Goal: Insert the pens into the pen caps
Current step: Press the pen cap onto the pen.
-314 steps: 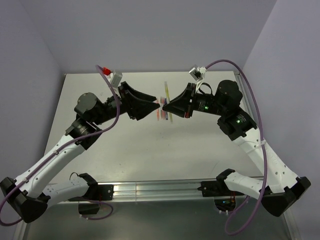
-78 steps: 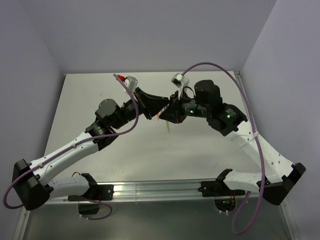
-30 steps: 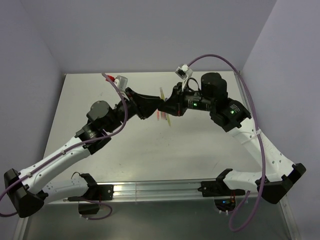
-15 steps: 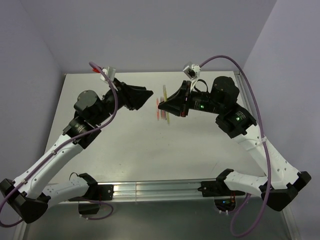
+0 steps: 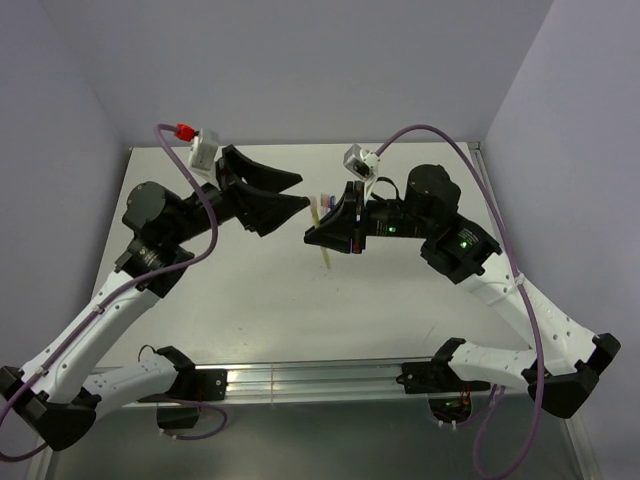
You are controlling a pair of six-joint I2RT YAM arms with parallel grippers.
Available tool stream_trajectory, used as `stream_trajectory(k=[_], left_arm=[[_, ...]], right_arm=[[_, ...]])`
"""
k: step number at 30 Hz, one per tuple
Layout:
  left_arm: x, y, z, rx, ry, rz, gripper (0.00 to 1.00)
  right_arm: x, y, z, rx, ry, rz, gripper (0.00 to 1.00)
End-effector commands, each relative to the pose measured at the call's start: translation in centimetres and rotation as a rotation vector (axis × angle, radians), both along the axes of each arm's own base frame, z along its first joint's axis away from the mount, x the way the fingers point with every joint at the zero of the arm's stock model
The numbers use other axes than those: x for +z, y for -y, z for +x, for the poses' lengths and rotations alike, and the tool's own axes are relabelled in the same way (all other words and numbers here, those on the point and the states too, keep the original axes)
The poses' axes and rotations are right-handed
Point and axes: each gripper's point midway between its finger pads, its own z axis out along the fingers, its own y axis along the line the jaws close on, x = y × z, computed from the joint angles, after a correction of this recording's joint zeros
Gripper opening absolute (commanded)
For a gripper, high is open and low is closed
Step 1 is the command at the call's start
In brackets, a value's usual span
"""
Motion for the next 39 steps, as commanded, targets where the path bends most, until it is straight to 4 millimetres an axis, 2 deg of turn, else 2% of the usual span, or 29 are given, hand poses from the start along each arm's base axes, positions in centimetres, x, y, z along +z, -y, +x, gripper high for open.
stream_trajectory(k=[1,12,15,19,29,33,34,36,37,39], left_arm=[[1.3,0.4,-1.9,-0.106,0.067,-0.008,0.69],[0.4,1.4,-2.1,-0.186,0.048,0.01,0.66],[0.2,1.5,-2.1,-0.195,0.04,0.01,0.6],[-0.3,1.8,-2.4,-0.227,0.029,0.023,0.46],[-1.3,2.2,-2.1,-0.243,-0.005,0.05,0.44],[-1.1,2.0,-2.0,-0.224,-0.002,0.041,0.33],[-1.1,2.0,-2.0,-0.221,-0.004,0.04,0.25],[-1.1,2.0,-1.9,-0.223,-0.002,0.042,0.21],[-1.1,2.0,-1.9,-0.224,-0.006,0.044,0.14],[-1.0,2.1,-2.0,-0.225,-0.003,0.044,0.12]], right_arm=[[2.0,0.0,-0.7,0.023,0.081,0.047,0.0],[2.1,-0.7,-0.8,0.032,0.079,0.039,0.0],[2.2,-0.9,-0.7,0.034,0.082,0.039,0.0],[2.2,-1.0,-0.4,0.016,0.083,0.037,0.0],[2.9,-1.0,-0.1,0.006,0.096,0.042,0.0],[2.5,-1.1,0.0,0.011,0.088,0.034,0.0],[2.4,-1.1,0.0,0.007,0.086,0.029,0.0],[2.0,-1.1,0.0,0.006,0.08,0.02,0.0],[2.0,-1.0,0.1,-0.002,0.08,0.019,0.0],[2.0,-1.0,0.1,-0.003,0.079,0.017,0.0]])
